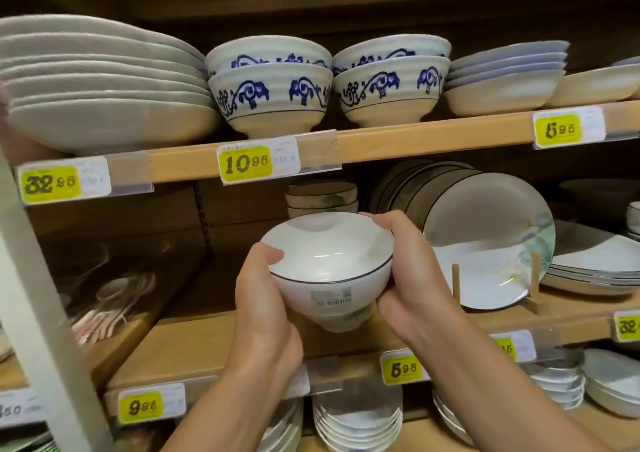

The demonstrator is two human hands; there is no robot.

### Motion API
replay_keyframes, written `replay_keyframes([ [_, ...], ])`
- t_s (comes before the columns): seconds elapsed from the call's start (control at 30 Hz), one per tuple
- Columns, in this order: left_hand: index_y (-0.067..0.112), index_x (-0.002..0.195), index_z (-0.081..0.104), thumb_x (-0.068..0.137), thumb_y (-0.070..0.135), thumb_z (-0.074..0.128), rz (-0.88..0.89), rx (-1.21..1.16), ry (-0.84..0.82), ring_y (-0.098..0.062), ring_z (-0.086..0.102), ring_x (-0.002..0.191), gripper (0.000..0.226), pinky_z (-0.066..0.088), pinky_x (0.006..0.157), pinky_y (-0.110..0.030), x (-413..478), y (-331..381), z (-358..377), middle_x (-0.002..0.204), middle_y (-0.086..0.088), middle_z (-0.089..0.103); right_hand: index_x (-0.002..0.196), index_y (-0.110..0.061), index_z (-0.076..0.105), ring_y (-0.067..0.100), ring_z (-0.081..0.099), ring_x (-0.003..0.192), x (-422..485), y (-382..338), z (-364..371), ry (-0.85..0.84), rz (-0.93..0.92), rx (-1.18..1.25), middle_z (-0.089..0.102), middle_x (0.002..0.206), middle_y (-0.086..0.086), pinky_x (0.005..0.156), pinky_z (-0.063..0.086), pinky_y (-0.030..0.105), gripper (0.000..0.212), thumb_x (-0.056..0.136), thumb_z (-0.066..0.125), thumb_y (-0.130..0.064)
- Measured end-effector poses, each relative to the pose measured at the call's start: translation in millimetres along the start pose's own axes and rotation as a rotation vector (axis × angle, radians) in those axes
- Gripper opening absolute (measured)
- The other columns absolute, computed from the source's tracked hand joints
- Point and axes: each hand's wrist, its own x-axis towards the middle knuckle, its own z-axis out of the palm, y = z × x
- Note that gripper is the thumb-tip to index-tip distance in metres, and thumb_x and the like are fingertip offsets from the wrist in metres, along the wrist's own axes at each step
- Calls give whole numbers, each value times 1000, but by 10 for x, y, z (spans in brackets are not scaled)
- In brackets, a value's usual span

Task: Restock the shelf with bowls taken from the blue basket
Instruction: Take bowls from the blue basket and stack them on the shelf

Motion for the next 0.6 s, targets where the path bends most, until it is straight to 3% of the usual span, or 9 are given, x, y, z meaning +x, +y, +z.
replay_keyframes([
  [0.1, 16, 95, 73, 72, 25, 49, -38, 9, -112, -30, 68, 88, 34, 48, 78, -42, 150, 151, -46, 94, -7, 77, 109, -26, 69, 16, 69, 95, 26, -73, -37, -60, -53, -51, 74, 101, -2, 74, 55, 30, 26, 89, 53, -29],
  [0.17, 13, 95, 74, 65, 27, 47, -136, 66, -182, -33, 66, 79, 43, 46, 74, -40, 278, 241, -30, 96, -12, 76, 103, -24, 71, 12, 71, 86, 78, -149, -50, -89, -30, -58, 76, 96, -2, 70, 55, 29, 23, 87, 55, -28],
  [0.27, 9, 91, 78, 67, 26, 44, -291, 147, -270, -33, 66, 69, 45, 45, 69, -33, 413, 270, 60, 90, -14, 74, 107, -10, 69, 24, 70, 85, 185, -243, -95, -120, 114, 18, 74, 98, 10, 76, 55, 35, 30, 84, 54, -22],
  [0.37, 10, 83, 78, 77, 31, 43, -336, 120, -310, -30, 69, 63, 42, 52, 62, -31, 463, 233, 84, 83, -11, 74, 114, -3, 66, 33, 66, 91, 288, -235, -142, -60, 185, 83, 70, 110, 19, 76, 56, 37, 41, 78, 48, -10],
  [0.47, 14, 86, 81, 86, 43, 40, -249, 44, -313, -29, 73, 82, 50, 52, 75, -36, 391, 175, 89, 103, -12, 75, 105, -3, 70, 37, 64, 94, 367, -269, -148, 32, 154, 130, 67, 110, 22, 74, 58, 40, 39, 74, 46, -6],
  [0.6, 23, 108, 72, 80, 50, 51, 114, 69, -274, -14, 70, 96, 44, 56, 76, -34, 141, -27, 167, 103, 3, 72, 101, -7, 68, 30, 65, 79, 454, -368, -129, 195, 67, 126, 64, 93, 15, 62, 59, 36, 32, 80, 45, -3],
])
